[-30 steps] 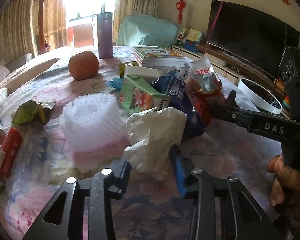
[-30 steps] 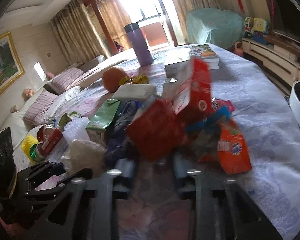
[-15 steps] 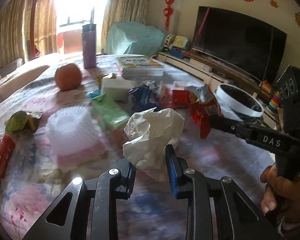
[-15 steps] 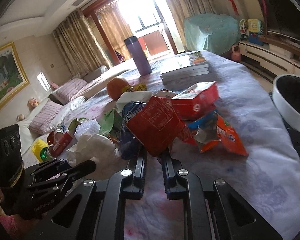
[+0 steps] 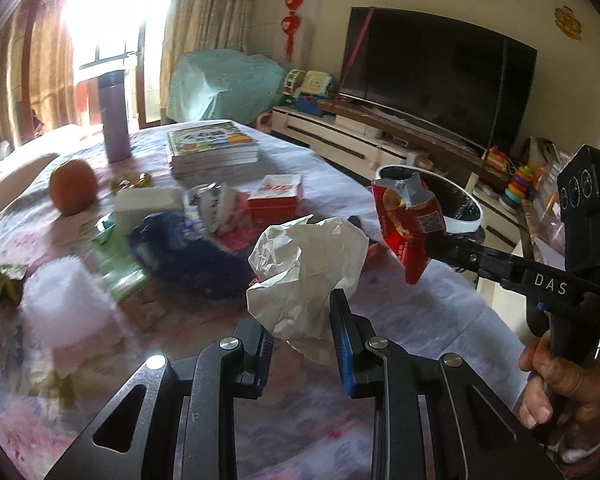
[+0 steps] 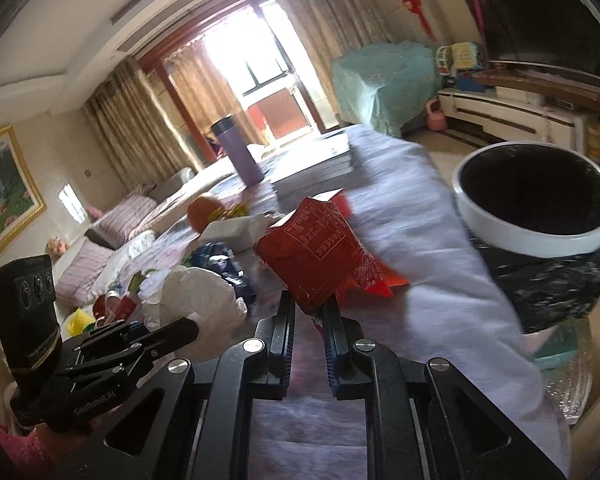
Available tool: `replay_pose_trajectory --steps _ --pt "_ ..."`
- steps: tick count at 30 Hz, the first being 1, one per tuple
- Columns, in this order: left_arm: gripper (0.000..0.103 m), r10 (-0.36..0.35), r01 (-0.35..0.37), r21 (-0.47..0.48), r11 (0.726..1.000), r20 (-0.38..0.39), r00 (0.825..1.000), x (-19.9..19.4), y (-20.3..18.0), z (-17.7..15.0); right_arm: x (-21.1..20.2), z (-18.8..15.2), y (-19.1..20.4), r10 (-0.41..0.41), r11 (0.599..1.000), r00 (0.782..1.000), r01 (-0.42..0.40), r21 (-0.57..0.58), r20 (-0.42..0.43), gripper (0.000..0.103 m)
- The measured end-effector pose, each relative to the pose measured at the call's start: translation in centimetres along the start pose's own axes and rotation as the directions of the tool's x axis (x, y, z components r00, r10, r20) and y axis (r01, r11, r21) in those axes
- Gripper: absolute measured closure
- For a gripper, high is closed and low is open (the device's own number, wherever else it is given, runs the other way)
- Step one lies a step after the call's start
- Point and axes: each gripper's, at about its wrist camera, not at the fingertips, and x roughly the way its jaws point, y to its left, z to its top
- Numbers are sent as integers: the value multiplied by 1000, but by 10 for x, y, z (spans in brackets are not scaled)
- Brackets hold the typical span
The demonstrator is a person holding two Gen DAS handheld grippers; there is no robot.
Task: Collect trash
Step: 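Carry both items over the trash bin and open both tools to drop them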
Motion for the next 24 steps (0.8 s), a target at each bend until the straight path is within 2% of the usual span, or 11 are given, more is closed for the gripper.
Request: replay_pose_trajectory --steps 24 --pt "78 -91 92 67 994 -13 996 85 -52 64 -35 25 -72 -105 989 992 97 109 72 90"
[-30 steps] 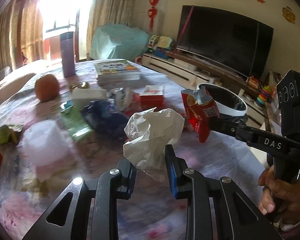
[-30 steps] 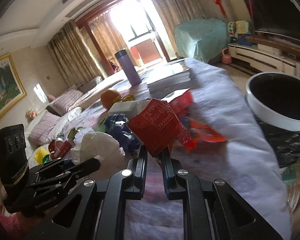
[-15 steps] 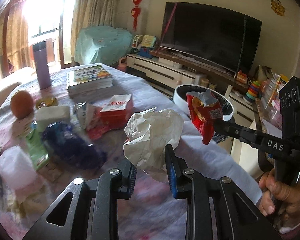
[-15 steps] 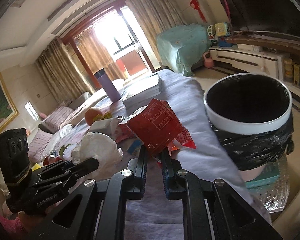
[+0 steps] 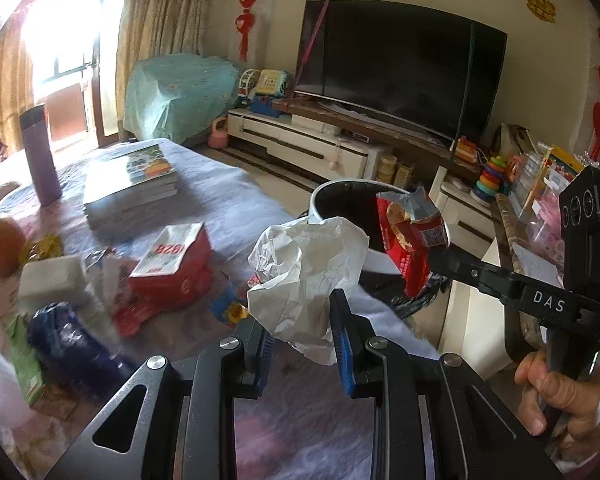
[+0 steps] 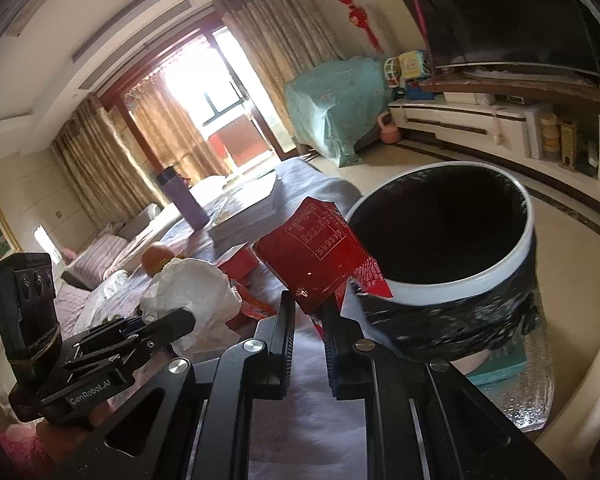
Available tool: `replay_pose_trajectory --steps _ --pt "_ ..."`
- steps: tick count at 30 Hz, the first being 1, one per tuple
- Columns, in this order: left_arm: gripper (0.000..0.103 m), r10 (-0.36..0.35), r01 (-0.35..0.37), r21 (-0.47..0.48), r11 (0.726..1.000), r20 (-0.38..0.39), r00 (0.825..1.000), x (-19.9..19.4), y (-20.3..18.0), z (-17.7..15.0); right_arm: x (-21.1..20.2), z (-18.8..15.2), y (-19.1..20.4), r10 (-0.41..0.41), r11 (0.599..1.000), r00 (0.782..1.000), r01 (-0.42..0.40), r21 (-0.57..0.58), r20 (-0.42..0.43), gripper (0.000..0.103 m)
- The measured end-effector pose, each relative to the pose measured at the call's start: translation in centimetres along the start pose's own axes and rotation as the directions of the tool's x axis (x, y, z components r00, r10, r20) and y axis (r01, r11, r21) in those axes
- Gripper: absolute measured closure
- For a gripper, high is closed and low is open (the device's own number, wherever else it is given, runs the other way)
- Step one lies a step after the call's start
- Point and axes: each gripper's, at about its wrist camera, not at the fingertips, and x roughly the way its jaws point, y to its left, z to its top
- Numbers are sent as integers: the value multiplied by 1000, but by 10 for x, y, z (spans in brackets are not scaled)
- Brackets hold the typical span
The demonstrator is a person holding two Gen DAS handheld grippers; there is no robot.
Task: Collect trash
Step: 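Carry both items over the trash bin and open both tools to drop them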
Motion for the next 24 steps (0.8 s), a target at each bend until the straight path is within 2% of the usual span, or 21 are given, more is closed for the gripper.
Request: replay_pose_trajectory --steps 10,24 --pt "78 -39 39 22 999 7 999 28 -18 28 -3 19 -29 -27 999 999 26 46 29 90" --pt "78 -75 75 16 997 -41 996 89 -38 65 6 33 -62 -77 993 997 76 87 12 90"
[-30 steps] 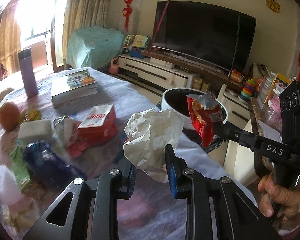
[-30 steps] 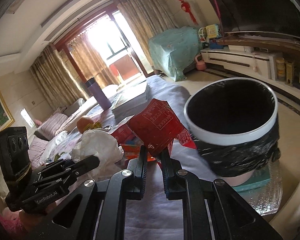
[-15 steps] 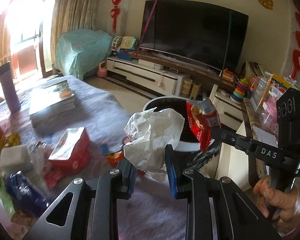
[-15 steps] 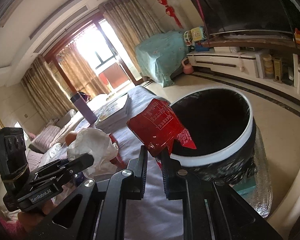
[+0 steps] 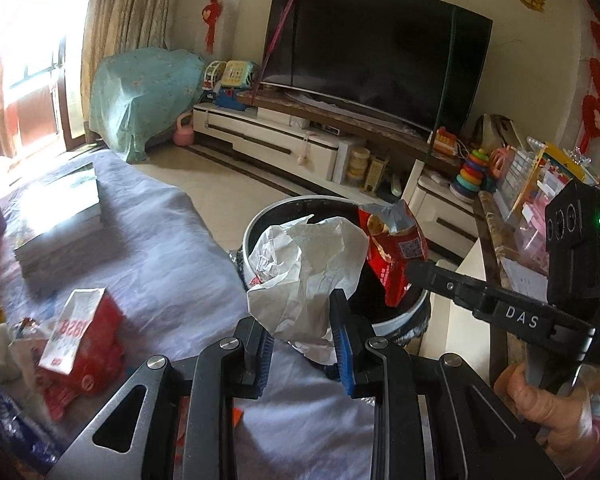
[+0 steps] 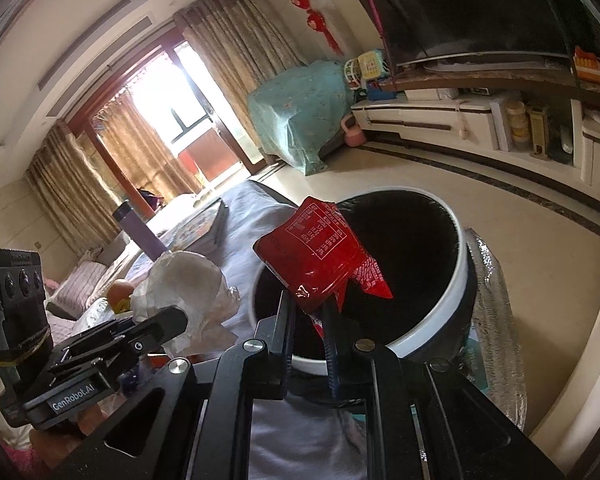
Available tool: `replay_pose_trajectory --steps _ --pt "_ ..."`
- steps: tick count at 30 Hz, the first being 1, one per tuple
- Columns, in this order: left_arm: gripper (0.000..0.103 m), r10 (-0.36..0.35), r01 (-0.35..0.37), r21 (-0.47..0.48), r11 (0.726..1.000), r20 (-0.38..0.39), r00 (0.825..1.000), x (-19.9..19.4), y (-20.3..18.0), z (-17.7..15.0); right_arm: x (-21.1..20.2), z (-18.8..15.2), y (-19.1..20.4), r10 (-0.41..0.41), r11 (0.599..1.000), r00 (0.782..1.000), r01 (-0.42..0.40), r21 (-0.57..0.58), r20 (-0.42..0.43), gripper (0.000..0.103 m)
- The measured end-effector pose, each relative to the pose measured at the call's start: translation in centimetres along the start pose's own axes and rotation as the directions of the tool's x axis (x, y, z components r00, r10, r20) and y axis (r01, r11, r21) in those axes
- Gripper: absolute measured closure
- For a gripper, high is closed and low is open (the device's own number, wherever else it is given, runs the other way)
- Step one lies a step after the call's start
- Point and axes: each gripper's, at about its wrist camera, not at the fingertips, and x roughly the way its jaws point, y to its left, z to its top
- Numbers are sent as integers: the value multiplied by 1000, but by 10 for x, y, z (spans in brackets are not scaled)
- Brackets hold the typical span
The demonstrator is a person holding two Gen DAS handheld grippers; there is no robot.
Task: Collect trash
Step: 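Carry both items over the trash bin and open both tools to drop them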
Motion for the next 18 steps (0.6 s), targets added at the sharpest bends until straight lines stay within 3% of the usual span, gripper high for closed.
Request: replay_pose_trajectory --steps 12,18 --pt "76 -8 8 0 1000 -29 1000 40 -7 26 7 10 -10 -25 1000 999 25 3 -23 90" --pt "70 4 -3 4 1000 -55 999 54 -12 29 9 9 -13 -43 999 999 43 3 -33 85"
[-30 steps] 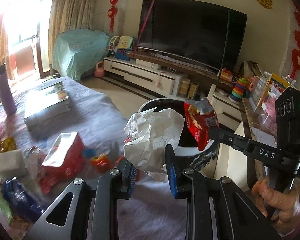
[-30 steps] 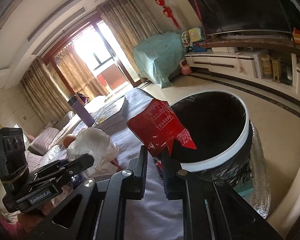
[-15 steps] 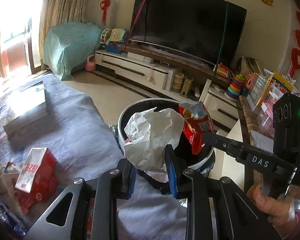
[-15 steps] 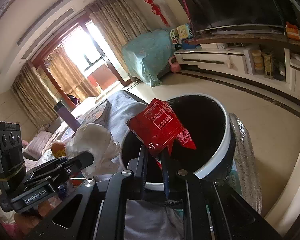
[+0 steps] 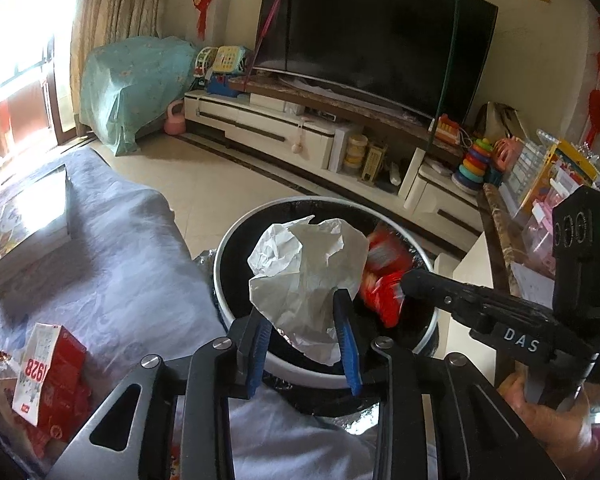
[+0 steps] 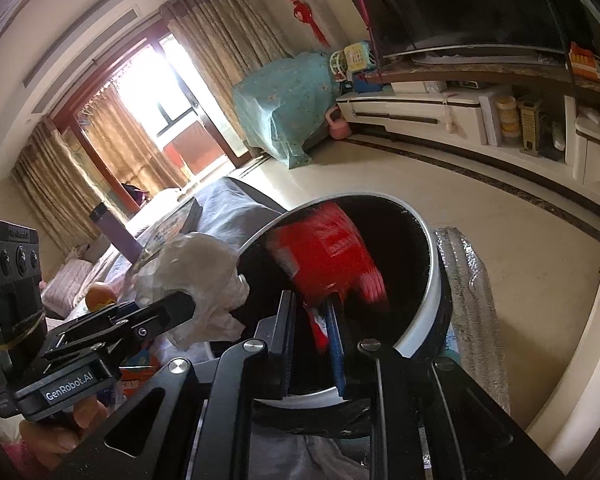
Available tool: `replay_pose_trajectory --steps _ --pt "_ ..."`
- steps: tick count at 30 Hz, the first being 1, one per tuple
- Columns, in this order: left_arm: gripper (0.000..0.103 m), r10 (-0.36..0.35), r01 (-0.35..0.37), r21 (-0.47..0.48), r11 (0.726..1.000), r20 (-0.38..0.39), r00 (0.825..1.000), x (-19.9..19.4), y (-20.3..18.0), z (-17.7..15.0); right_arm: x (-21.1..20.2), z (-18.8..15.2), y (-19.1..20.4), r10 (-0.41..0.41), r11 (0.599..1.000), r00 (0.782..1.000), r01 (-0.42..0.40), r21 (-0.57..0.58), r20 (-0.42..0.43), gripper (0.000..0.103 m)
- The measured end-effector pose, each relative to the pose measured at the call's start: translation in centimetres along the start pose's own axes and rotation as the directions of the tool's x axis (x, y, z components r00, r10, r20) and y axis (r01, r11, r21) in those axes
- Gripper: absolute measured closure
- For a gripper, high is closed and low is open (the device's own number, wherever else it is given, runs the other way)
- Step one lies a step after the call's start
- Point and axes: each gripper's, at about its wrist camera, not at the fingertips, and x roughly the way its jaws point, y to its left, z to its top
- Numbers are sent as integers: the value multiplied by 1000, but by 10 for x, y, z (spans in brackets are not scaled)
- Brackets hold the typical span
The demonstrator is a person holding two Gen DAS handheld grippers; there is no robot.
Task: Collect trash
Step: 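Carry both items over the trash bin and open both tools to drop them, then return both tools to the table and reach toward the blue tissue pack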
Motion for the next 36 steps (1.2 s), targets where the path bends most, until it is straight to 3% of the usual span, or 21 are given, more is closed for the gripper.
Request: replay_pose_trajectory --steps 2,4,5,6,18,26,36 --pt "58 5 -5 -3 1000 -9 1000 2 -1 0 0 0 0 -13 1000 1000 13 -2 -8 82" --pt "47 16 -16 -7 1000 -13 1000 1 0 -2 -1 0 0 -23 1000 1000 23 -4 -10 73" --pt "42 23 -23 -12 1000 -12 1000 0 0 -3 -2 -1 0 -26 1000 1000 26 -5 -8 63" --pt "41 24 -24 -15 1000 -10 1000 -2 -1 -4 -3 -1 0 -25 1000 1000 25 -5 -4 54" --pt "31 56 -57 -103 993 -8 998 -44 12 -49 -23 -11 23 -8 1000 999 8 -16 45 9" --pt "31 96 -94 -151 984 4 995 -92 20 -85 -30 -28 51 19 999 999 -17 -34 43 4" --pt "30 158 -150 -214 965 20 987 -156 34 -138 -18 -59 91 67 995 998 -68 -71 -17 3"
